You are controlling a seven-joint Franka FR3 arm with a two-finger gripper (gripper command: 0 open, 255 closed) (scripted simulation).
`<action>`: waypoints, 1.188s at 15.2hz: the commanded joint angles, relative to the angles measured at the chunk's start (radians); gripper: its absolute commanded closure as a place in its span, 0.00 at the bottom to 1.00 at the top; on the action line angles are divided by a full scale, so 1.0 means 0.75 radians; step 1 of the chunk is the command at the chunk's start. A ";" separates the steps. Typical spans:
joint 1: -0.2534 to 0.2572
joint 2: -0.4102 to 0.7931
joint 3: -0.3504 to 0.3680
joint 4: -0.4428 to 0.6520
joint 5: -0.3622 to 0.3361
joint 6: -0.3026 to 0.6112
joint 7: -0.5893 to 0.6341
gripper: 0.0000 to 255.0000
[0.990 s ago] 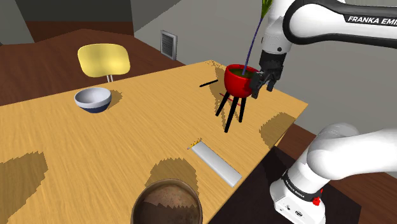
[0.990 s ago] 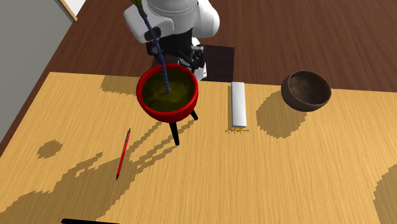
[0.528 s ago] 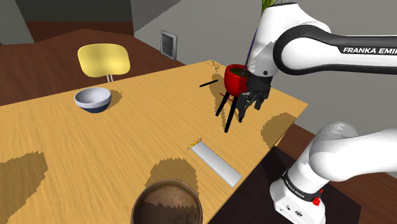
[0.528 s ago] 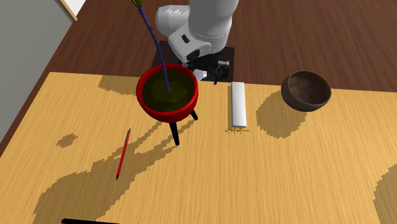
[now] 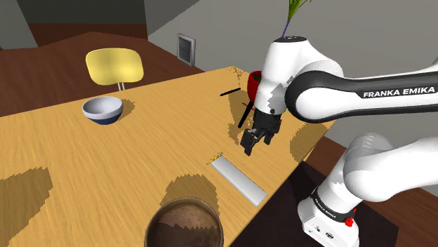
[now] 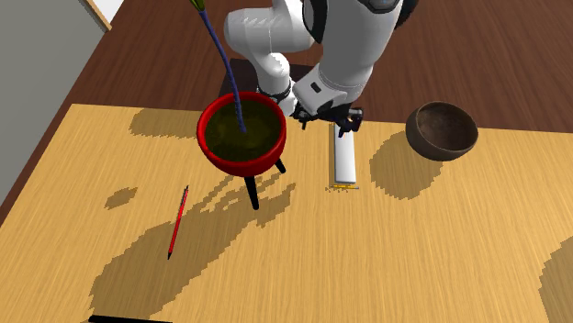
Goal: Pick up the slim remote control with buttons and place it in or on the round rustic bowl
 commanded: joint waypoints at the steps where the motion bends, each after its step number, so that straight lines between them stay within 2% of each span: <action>1: 0.036 0.046 0.075 -0.016 0.057 0.083 0.064 0.00; 6: 0.073 0.220 0.245 -0.014 0.143 0.301 0.192 0.00; 13: 0.062 0.321 0.299 -0.082 0.163 0.469 0.196 0.00; 18: 0.061 0.330 0.304 -0.087 0.163 0.484 0.197 0.00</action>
